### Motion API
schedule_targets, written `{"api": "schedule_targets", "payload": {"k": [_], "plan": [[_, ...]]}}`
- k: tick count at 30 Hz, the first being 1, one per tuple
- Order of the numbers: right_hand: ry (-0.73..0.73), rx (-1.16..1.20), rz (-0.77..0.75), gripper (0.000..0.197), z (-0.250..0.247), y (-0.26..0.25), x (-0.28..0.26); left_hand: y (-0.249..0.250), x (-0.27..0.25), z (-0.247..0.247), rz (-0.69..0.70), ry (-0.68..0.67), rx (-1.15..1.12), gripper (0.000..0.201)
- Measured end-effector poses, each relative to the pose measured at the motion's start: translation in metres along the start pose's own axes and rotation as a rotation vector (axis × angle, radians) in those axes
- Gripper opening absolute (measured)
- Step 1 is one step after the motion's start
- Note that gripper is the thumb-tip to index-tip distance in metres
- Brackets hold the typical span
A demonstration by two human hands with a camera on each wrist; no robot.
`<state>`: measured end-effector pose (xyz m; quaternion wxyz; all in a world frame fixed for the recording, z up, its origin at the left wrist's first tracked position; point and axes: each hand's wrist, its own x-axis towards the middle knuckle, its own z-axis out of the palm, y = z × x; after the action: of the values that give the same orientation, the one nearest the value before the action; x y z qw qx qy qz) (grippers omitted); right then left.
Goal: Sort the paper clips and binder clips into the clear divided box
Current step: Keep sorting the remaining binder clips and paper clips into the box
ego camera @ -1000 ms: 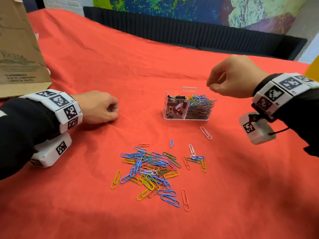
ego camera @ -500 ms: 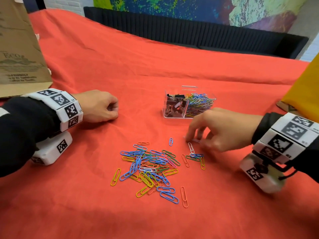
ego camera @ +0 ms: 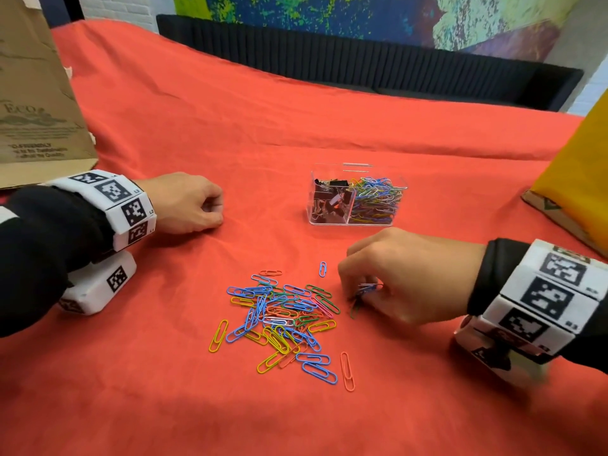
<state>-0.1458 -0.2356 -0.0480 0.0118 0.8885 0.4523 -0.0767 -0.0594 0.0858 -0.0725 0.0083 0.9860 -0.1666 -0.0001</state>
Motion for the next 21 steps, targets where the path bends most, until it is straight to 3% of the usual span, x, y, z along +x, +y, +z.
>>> {"api": "schedule_targets", "payload": {"k": [11,18,21], "plan": [[-0.012,0.106,0.169,0.014,-0.015,0.015,0.001,-0.001,0.000,0.001,0.000,0.006,-0.001,0.014],[0.373,0.053,0.363,0.019,-0.070,0.077,0.018,-0.006,0.002,0.003,0.010,0.007,-0.017,0.015],[0.409,-0.041,0.407,0.019,-0.071,0.093,0.035,-0.007,0.002,0.004,0.008,0.009,-0.019,0.016]]}}
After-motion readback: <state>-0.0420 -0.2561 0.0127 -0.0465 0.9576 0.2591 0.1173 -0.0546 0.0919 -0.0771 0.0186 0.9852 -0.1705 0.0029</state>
